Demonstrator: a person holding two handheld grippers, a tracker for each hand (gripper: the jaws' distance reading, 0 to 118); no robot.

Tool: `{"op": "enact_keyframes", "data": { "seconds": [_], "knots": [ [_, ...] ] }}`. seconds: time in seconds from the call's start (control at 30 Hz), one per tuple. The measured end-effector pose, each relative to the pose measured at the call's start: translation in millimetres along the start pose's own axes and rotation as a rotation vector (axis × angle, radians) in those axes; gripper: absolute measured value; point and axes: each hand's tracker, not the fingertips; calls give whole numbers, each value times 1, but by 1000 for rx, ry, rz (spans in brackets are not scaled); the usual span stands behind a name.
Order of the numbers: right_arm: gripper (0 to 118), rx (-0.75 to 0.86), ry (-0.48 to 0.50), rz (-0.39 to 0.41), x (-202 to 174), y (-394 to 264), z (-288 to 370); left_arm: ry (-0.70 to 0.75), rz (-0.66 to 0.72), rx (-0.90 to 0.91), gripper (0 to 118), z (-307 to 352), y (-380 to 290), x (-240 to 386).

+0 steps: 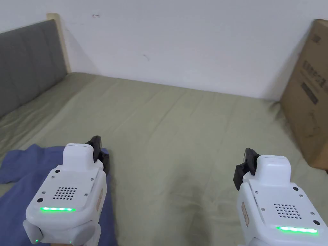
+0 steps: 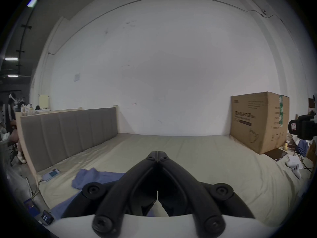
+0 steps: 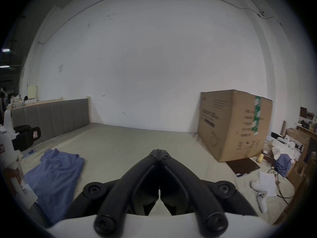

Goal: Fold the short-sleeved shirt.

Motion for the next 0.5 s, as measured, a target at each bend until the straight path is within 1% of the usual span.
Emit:
{"op": "enact_keyframes", "data": {
  "seconds": [0.13, 0.3, 0.43, 0.5],
  "knots": [
    [0, 22, 129, 9, -49, 9, -15, 141, -3, 3, 0, 19, 7, -53],
    [0, 36, 290, 0, -111, 18, -26, 298, -24, 0, 0, 49, 11, -115],
    [0, 43, 376, -5, -152, 20, -29, 404, -35, -16, 0, 74, 11, -152],
    [0, 39, 404, -7, -166, 20, -28, 442, -36, -24, 0, 84, 12, -167]
  ]
}}
